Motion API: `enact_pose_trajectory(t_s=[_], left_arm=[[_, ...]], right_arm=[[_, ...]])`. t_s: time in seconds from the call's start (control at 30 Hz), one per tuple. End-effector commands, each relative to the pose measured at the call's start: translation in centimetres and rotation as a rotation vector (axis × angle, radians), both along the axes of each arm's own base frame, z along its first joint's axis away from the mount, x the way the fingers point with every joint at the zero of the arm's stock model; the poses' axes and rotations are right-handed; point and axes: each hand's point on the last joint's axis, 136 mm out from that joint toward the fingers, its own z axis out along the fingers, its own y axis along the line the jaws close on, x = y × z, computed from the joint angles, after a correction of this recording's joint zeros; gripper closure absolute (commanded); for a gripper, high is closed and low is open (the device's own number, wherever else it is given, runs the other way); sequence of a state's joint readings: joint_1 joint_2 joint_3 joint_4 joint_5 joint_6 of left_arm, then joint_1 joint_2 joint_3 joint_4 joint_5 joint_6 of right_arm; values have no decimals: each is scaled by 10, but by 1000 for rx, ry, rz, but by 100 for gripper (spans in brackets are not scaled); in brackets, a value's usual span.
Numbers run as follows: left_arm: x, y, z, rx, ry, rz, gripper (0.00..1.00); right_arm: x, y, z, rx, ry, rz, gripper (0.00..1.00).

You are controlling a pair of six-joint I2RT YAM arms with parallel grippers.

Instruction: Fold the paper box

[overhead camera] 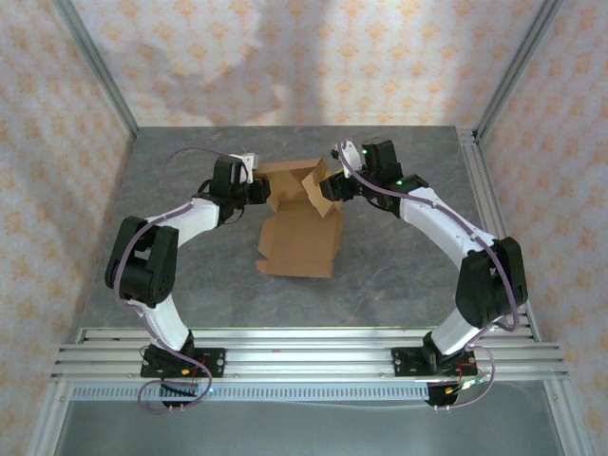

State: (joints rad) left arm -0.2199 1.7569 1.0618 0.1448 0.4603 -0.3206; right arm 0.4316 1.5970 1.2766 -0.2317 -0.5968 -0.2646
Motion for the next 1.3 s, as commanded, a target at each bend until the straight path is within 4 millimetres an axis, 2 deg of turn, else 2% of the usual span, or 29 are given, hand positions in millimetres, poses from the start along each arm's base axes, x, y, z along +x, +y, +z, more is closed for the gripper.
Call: enact_pose_trajectory(t_s=[0.0, 0.17, 0.4, 0.7, 0.8, 1.03, 1.27], left_arm=[[7, -18, 24, -57, -46, -41, 100], [10, -15, 20, -60, -31, -11, 100], [11, -17, 19, -77, -28, -21, 100], [6, -20, 19, -78, -32, -49, 100], [5, -21, 19, -78, -31, -52, 100], [6, -23, 19, -87, -31, -64, 100], [7, -25, 20, -96, -33, -66, 100]], right_arm=[[-7, 3, 9, 7, -59, 20, 47], [-21, -5, 15, 7, -94, 15, 41], [-27, -16, 14, -11, -113, -10, 40], [-30, -13, 29, 14, -135, 26, 41], [-27, -18, 38, 30, -155, -4, 41], [-22, -30, 45, 38, -161, -42, 41], [-17, -16, 41, 56, -120, -6, 46]])
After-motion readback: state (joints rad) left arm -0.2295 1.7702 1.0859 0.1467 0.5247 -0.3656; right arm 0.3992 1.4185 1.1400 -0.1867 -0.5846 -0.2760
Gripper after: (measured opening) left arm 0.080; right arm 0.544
